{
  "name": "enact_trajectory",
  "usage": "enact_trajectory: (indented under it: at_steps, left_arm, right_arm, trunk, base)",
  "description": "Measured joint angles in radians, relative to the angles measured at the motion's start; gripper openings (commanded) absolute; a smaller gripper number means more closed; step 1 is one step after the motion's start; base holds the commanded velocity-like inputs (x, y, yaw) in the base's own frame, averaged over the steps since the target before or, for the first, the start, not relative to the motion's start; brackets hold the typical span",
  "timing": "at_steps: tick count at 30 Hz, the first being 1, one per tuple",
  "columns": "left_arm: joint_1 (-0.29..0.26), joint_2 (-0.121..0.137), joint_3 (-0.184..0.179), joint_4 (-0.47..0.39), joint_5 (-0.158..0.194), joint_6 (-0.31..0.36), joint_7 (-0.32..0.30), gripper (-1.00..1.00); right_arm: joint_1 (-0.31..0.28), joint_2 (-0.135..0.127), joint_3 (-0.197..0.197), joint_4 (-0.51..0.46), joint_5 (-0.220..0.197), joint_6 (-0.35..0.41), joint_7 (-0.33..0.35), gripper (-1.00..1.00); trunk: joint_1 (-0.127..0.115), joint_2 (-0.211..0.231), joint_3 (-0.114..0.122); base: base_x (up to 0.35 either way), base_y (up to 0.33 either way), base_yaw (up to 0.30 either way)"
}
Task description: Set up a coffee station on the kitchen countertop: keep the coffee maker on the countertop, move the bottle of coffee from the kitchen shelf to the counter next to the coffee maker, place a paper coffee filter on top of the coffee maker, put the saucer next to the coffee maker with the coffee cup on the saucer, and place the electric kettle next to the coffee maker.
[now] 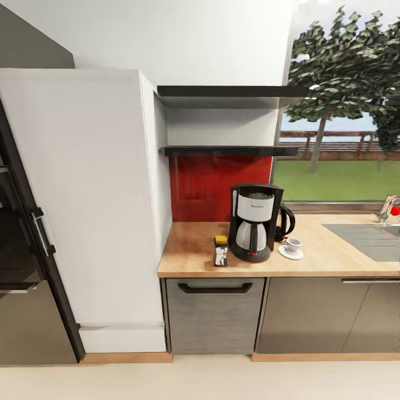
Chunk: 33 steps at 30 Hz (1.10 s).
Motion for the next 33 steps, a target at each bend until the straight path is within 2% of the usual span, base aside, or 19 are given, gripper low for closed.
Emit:
enact_trajectory:
  at_steps: [16,19,23,33]
  left_arm:
    - [0.000,-0.001,0.000,0.004,-0.004,0.002,-0.001,1.00]
    - [0.000,-0.001,0.000,0.005,-0.016,0.002,-0.002,1.00]
    - [0.000,-0.002,0.000,0.006,-0.043,0.002,0.000,1.00]
    - [0.000,-0.002,0.000,0.008,-0.048,0.002,0.000,1.00]
  right_arm:
    - [0.000,0.001,-0.003,0.000,-0.001,0.002,-0.001,1.00]
    - [0.000,0.002,-0.002,0.000,-0.001,0.002,0.000,1.00]
    - [0.000,0.001,-0.002,0.000,-0.001,0.002,-0.001,1.00]
    - [0.000,0.000,-0.003,0.000,-0.001,0.002,-0.001,1.00]
  trunk:
    - [0.000,0.000,0.000]
    - [0.000,0.000,0.000]
    - [0.000,0.000,0.000]
    - [0.000,0.000,0.000]
  base:
    - [0.259,-0.181,-0.001]
    - [0.207,-0.230,0.000]
    - [0.146,-0.260,0.000]
    - [0.070,-0.303,0.000]
